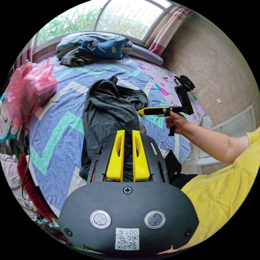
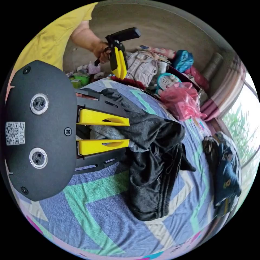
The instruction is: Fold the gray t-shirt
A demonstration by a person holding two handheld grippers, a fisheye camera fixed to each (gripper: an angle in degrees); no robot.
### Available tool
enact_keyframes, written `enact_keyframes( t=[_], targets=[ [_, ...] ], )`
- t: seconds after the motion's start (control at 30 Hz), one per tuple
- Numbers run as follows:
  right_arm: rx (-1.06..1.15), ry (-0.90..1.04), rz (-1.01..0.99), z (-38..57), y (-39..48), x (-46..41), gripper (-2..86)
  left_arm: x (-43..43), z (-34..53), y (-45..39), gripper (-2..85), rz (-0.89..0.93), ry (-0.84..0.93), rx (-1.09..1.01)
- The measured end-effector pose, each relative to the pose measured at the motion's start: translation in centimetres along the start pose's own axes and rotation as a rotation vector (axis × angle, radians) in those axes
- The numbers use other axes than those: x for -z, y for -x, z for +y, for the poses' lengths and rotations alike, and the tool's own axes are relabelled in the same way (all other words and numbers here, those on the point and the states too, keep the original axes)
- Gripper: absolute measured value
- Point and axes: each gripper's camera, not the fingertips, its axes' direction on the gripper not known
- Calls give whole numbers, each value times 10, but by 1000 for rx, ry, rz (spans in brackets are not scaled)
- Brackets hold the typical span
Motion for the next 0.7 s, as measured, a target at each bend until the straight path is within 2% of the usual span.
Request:
enact_keyframes(
  t=[0.13, 0.23, 0.43, 0.57, 0.7],
  targets=[
    [-88, 43, -91, -3, -11, -20, 62, 11, -47, -14, -3, 23, 0, 8],
    [-48, -19, -113, 0, -4, -12, 27, 36, -63, -24, -12, 4, -22, 5],
    [129, -263, -240, -18, 6, 101, 8, 98, -89, -32, -12, 2, -87, 24],
    [464, -360, -214, -31, 68, 209, 6, 139, -120, -55, -13, 26, -181, -7],
    [788, -382, -196, 9, 127, 287, 6, 164, -139, -88, -12, 34, -260, -54]
  ],
)
